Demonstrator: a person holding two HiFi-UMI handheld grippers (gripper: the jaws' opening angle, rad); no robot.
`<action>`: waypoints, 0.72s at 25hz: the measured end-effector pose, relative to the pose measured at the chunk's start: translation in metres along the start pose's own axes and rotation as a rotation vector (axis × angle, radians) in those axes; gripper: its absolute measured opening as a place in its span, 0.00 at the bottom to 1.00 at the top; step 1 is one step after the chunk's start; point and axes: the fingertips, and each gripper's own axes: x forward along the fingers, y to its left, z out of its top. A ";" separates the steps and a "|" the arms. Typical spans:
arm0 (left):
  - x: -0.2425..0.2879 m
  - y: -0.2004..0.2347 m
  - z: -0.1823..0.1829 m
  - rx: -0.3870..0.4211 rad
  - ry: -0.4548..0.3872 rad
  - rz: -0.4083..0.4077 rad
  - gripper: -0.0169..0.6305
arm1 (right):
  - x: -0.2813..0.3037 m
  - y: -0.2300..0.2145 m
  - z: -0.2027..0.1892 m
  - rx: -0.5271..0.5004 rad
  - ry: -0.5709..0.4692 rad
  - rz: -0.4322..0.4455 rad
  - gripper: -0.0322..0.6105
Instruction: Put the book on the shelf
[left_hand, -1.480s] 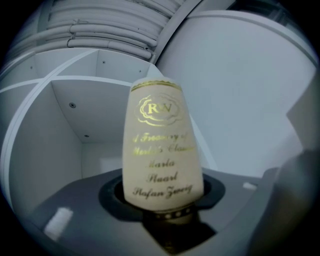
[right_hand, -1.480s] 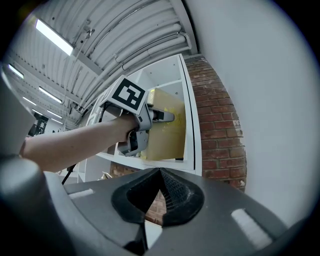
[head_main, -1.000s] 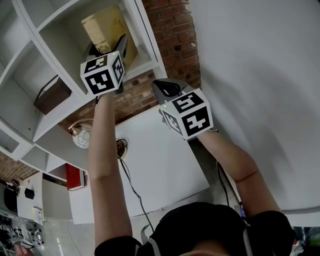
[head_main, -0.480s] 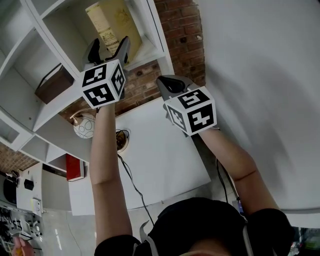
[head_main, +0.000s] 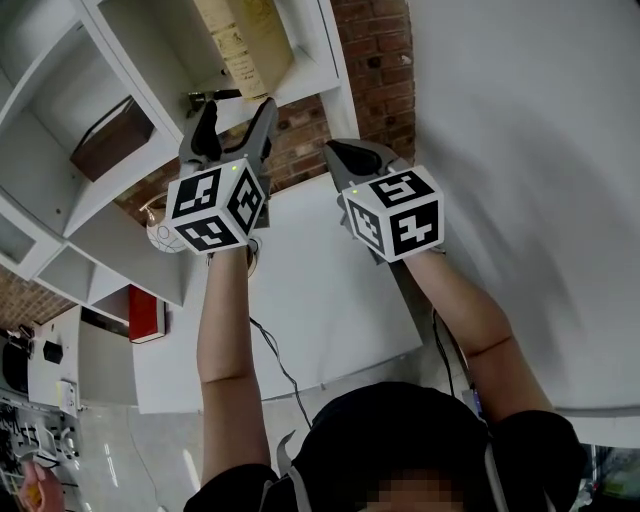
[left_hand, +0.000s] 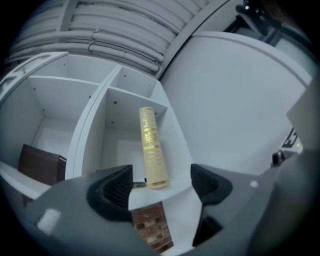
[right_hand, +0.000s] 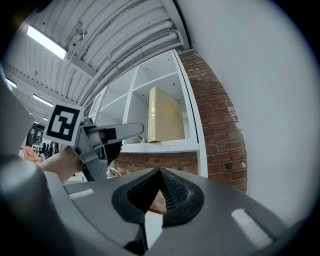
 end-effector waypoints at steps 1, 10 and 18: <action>-0.008 -0.003 -0.007 -0.021 0.000 -0.004 0.57 | -0.001 0.001 -0.001 0.000 0.000 -0.003 0.05; -0.074 -0.042 -0.081 -0.175 0.085 -0.066 0.55 | -0.011 0.028 -0.022 -0.011 0.034 0.003 0.05; -0.130 -0.064 -0.100 -0.229 0.069 -0.094 0.51 | -0.033 0.055 -0.043 -0.019 0.032 0.015 0.05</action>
